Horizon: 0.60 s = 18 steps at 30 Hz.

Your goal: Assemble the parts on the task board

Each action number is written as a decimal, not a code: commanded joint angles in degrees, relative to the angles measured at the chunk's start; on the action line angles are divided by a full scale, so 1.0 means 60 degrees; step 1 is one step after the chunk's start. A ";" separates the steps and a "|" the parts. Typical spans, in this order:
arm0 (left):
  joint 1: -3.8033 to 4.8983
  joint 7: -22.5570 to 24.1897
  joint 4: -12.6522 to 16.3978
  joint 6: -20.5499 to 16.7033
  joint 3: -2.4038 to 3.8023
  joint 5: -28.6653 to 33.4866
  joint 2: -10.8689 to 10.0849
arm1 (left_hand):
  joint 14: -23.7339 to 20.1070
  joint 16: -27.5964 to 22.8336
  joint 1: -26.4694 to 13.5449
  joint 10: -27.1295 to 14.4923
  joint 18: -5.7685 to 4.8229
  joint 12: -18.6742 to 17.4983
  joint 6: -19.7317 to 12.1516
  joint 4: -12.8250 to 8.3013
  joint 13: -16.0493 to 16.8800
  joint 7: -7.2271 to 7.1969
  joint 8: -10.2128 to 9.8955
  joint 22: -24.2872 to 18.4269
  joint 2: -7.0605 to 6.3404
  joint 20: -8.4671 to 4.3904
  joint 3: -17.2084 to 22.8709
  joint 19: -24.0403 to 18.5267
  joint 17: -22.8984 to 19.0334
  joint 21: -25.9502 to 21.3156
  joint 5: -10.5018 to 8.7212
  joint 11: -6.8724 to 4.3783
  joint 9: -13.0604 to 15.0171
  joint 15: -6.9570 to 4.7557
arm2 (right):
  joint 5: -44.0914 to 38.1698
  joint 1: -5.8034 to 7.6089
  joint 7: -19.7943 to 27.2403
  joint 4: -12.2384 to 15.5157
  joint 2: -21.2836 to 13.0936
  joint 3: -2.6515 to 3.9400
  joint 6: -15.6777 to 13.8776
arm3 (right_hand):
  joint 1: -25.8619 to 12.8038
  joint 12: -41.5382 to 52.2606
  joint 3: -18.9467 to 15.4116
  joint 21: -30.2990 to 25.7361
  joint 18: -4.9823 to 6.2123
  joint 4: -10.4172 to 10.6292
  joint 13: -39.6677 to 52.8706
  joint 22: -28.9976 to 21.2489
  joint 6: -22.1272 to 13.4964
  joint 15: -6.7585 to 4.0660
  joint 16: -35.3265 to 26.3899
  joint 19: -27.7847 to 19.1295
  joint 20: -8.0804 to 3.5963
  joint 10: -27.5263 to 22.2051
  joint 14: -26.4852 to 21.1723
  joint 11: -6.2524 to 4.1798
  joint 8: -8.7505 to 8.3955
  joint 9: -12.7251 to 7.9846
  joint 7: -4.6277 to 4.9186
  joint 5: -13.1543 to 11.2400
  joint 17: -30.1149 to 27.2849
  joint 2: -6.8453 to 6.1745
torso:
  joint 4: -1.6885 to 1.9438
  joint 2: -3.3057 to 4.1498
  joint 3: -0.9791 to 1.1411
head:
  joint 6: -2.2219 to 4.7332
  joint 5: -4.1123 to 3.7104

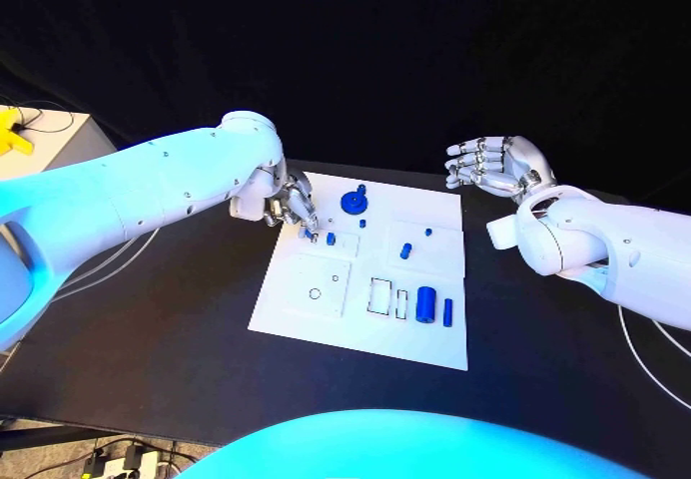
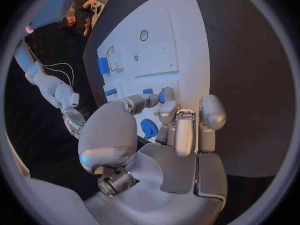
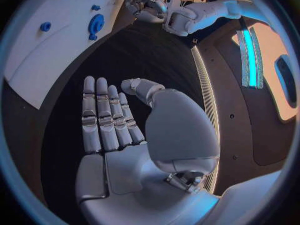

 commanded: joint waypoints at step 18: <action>0.0009 0.0536 -0.0278 0.0320 -0.0063 -0.0649 0.0326 | 0.0804 0.0034 0.0004 0.0068 -0.0150 0.0036 0.0206 -0.2528 -0.0005 -0.0095 -0.0046 -0.0015 0.0079 0.0011 0.2451 0.0038 0.1709 0.0021 0.0070 0.0014 0.0020 -0.0061 | -0.0083 -0.0004 0.0080 -0.0011 0.0037 0.0003 0.0176 | -0.0079 -0.0066 0.0008 -0.0049 -0.0003 -0.0024 -0.0007 -0.0010 0.0068 0.0068 -0.0049 -0.0070 0.0021 0.0044 -0.0022 0.0053 -0.0060 -0.0008 0.0312 0.0016 -0.0008 0.0017 | 0.0002 -0.0003 -0.0003 | 0.0002 -0.0045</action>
